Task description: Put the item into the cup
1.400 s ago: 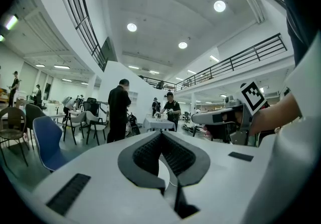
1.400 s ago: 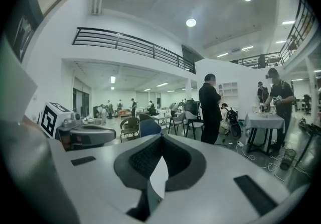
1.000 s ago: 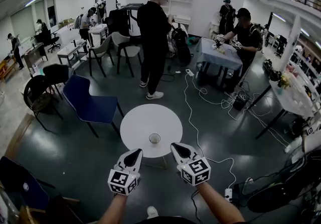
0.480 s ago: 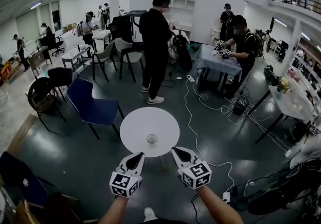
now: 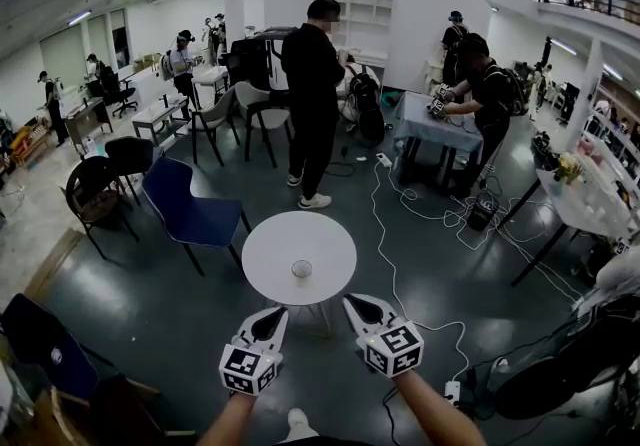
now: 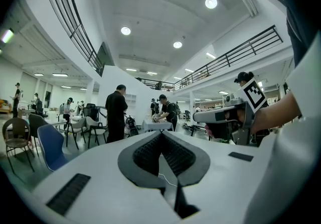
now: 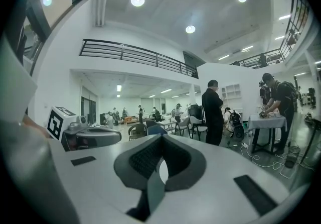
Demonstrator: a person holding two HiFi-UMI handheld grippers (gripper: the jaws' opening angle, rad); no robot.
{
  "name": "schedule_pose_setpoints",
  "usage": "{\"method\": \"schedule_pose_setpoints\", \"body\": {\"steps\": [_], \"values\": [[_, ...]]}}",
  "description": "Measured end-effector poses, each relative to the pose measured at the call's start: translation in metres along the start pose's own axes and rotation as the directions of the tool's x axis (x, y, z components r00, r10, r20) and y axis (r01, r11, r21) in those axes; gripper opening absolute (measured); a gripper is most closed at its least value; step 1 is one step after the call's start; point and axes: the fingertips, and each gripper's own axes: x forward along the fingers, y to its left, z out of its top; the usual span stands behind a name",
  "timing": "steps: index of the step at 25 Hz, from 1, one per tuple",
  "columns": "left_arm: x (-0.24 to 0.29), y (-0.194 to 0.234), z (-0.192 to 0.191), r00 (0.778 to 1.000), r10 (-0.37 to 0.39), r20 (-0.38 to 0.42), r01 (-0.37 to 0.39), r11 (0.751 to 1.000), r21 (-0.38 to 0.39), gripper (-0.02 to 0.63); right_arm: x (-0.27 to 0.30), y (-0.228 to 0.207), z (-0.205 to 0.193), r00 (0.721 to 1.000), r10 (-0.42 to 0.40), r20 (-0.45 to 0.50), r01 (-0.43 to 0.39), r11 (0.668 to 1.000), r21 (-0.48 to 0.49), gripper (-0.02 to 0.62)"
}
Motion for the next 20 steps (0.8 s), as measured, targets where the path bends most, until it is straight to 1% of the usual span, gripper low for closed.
{"method": "schedule_pose_setpoints", "body": {"steps": [3, 13, 20], "values": [[-0.01, -0.02, 0.0, 1.0, -0.003, 0.004, 0.003, 1.0, -0.019, 0.015, -0.023, 0.007, -0.002, 1.0, 0.009, 0.006, -0.009, 1.0, 0.002, 0.018], [-0.036, -0.081, 0.005, 0.999, -0.031, 0.015, 0.032, 0.999, -0.005, 0.015, -0.091, 0.02, -0.003, 0.999, -0.008, 0.047, 0.008, 1.0, 0.011, 0.018], [-0.065, -0.119, -0.001, 0.999, -0.035, -0.013, 0.035, 0.999, 0.006, 0.015, -0.129, 0.039, -0.015, 0.999, 0.008, 0.053, -0.01, 0.999, 0.036, 0.018]]}}
